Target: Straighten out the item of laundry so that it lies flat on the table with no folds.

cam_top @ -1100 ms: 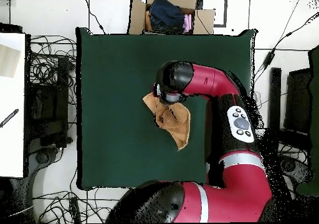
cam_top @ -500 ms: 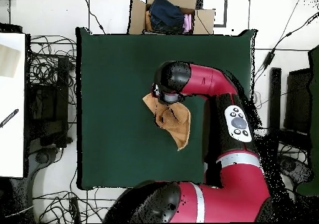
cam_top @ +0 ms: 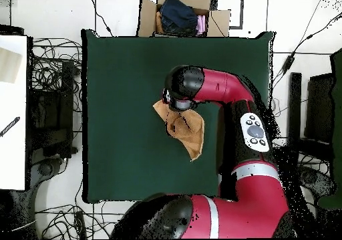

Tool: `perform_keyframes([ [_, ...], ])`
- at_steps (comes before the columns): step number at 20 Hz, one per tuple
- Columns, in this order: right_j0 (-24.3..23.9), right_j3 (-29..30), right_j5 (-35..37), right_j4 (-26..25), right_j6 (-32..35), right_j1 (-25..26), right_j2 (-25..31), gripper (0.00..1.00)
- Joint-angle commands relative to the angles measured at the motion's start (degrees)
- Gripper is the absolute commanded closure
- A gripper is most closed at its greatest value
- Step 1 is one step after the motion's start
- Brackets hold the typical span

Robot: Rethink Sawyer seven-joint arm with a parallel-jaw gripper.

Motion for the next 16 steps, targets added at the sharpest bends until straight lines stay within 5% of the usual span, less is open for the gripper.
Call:
perform_keyframes([
  [1,0.6,5.2,-3.9,0.1,7.5,1.3,0.1,1.0],
  [6,1.3,4.7,-5.4,-1.2,7.8,0.9,-0.7,1.0],
  [7,1.3,4.9,-5.9,-1.3,7.8,0.8,-0.6,0.0],
  [16,0.8,5.2,-6.1,-0.9,7.4,0.8,-0.3,0.0],
])
